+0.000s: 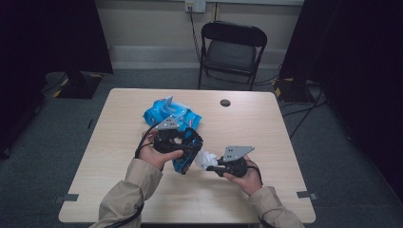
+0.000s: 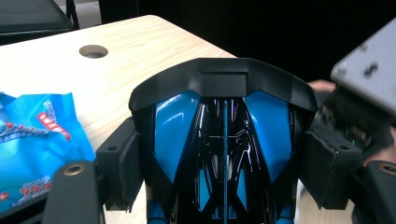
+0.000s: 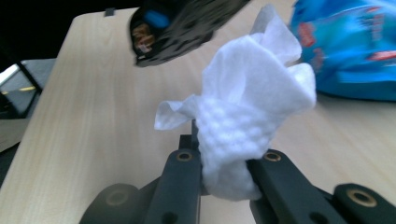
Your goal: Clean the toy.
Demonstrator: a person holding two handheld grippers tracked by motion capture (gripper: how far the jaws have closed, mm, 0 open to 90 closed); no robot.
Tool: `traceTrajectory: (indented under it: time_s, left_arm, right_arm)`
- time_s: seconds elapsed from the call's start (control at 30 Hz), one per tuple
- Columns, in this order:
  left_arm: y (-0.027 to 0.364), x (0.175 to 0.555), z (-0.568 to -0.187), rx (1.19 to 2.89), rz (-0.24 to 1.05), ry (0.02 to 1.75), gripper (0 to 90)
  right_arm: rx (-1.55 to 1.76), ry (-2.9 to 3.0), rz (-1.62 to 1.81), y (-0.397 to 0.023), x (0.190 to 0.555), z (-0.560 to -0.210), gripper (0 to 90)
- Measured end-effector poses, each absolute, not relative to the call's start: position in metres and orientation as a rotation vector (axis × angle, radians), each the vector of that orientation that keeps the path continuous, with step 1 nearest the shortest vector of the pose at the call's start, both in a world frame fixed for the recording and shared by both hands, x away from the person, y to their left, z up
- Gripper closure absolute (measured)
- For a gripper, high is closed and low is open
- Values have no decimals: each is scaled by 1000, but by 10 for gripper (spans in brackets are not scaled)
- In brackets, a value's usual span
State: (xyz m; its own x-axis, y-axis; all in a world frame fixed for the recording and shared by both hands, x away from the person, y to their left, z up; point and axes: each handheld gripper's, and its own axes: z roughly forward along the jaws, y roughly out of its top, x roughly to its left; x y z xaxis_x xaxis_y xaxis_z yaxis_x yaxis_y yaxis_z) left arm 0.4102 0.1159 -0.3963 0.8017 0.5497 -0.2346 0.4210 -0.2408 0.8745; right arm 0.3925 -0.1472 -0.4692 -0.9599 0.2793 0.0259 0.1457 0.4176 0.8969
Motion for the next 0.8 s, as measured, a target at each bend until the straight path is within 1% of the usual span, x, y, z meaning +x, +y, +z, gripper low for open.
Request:
traceTrajectory:
  time_s: [0.17, 0.33, 0.53, 0.8]
  left_arm:
    - [120, 407, -401, 1887, 140, 740, 254]
    - [115, 403, -404, 1903, 132, 729, 254]
    - [107, 402, -403, 1908, 119, 707, 254]
    - [101, 405, -405, 1918, 109, 712, 255]
  right_arm:
    - [448, 2472, 1581, -158, 400, -459, 843]
    - [473, 2422, 1602, -161, 406, -450, 844]
    - [429, 2414, 1606, -150, 406, -441, 843]
    - [340, 2446, 1611, -136, 400, -440, 843]
